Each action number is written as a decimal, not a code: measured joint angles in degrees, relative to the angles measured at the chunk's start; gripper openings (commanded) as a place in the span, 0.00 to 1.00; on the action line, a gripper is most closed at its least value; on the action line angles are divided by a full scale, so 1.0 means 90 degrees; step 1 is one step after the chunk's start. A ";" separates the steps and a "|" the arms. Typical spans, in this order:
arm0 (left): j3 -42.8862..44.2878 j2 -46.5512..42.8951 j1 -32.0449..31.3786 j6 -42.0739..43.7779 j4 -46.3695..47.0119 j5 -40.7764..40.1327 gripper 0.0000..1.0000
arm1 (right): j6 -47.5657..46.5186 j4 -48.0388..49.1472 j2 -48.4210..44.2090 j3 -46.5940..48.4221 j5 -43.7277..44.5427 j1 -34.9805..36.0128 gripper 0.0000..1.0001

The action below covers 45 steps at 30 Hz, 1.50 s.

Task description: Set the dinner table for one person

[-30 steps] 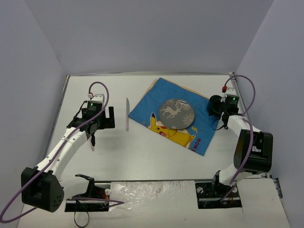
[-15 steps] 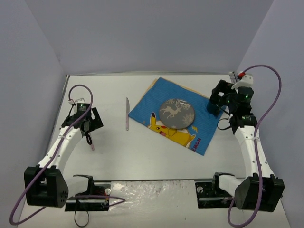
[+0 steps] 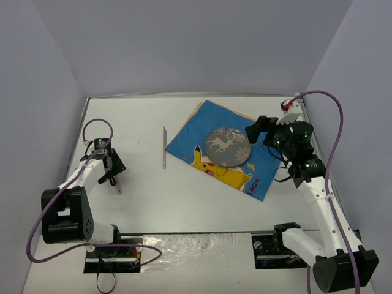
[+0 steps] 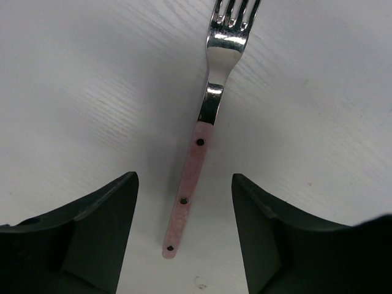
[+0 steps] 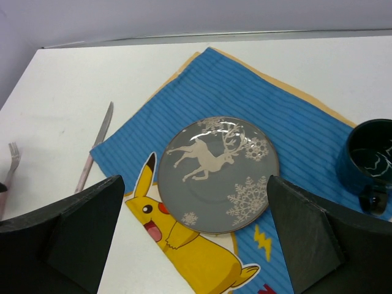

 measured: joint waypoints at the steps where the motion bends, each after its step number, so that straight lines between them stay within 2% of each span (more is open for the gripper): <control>1: -0.0022 0.0057 0.0010 -0.0016 0.0081 0.0022 0.52 | 0.0000 -0.0008 -0.0052 -0.0019 -0.0042 0.0050 0.98; 14: -0.0169 0.0525 0.0028 -0.0268 0.0573 0.0001 0.23 | -0.0119 -0.0063 -0.0197 -0.0064 -0.0164 0.0374 0.98; 19: -0.0187 0.0543 0.0032 -0.0343 0.0700 -0.0037 0.02 | -0.0193 -0.0070 -0.0197 -0.0064 -0.0162 0.0466 0.98; 25: -0.0184 0.0533 0.0030 -0.0332 0.0718 -0.0012 0.00 | -0.0268 -0.0075 -0.0198 -0.0064 -0.0162 0.0555 0.98; 29: -0.0067 0.0298 -0.0037 -0.0171 0.0372 0.0073 0.00 | -0.0291 -0.0114 -0.0221 -0.0067 -0.0159 0.0578 0.98; 33: 0.0992 0.0191 -0.0478 0.0301 -0.0121 0.0142 0.00 | -0.0300 -0.0187 -0.0292 -0.0065 -0.0161 0.0607 0.98; 37: 0.2687 0.0499 -0.1472 0.0907 -0.0190 0.0118 0.00 | -0.0346 -0.0292 -0.0334 -0.0055 -0.0161 0.0613 0.98; 41: 0.4157 0.1291 -0.2426 0.1607 -0.0243 0.0228 0.00 | -0.0401 -0.0439 -0.0357 -0.0007 -0.0154 0.0613 0.98; 45: 0.5398 0.2443 -0.3040 0.2328 -0.0491 0.0406 0.00 | -0.0415 -0.0509 -0.0442 0.0047 -0.0138 0.0613 0.98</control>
